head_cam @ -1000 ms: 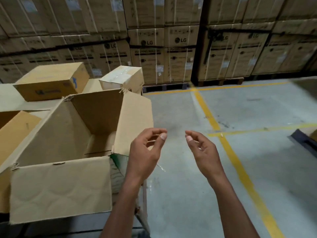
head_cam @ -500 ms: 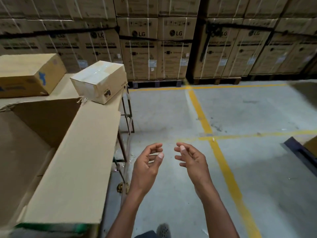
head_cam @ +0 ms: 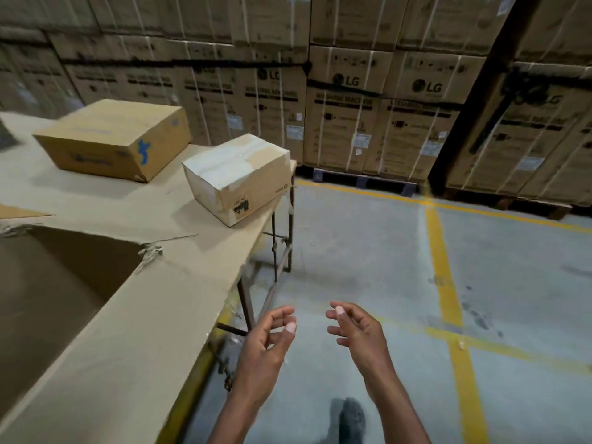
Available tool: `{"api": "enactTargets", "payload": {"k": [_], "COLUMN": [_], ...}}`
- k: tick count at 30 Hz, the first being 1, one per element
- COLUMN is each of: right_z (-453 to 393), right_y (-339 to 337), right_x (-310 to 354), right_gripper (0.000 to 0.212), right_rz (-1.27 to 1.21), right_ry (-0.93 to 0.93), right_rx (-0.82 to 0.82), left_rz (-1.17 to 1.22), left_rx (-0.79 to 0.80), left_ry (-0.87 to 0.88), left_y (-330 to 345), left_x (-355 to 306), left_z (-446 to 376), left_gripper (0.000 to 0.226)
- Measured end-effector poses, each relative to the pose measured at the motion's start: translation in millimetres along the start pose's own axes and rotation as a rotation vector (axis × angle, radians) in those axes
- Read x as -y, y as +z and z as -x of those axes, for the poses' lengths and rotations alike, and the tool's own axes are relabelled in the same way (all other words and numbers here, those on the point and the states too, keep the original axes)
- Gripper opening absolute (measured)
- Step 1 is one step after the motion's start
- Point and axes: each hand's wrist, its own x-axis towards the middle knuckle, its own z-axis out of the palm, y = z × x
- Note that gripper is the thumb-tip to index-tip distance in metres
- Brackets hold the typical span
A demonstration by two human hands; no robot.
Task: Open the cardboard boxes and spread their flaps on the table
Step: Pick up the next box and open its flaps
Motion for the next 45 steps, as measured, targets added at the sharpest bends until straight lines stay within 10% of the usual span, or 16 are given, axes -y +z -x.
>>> {"api": "enactTargets", "payload": {"k": [22, 31, 45], "right_z": [-405, -512, -655], "right_y": [43, 116, 223], "right_x": [144, 196, 220], "right_gripper": [0.020, 0.029, 0.065], "right_rz": [0.310, 0.431, 0.758], "right_ry": [-0.297, -0.501, -0.394], "right_rx": [0.518, 0.531, 0.807], "left_rz": [0.135, -0.200, -0.446], "left_rx": [-0.800, -1.001, -0.868], "left_ry": [-0.062, 0.029, -0.479], "left_y": [57, -12, -108], "left_x": [-33, -61, -64], "left_z": [-275, -405, -506], "left_gripper": [0.026, 0.021, 0.064]}}
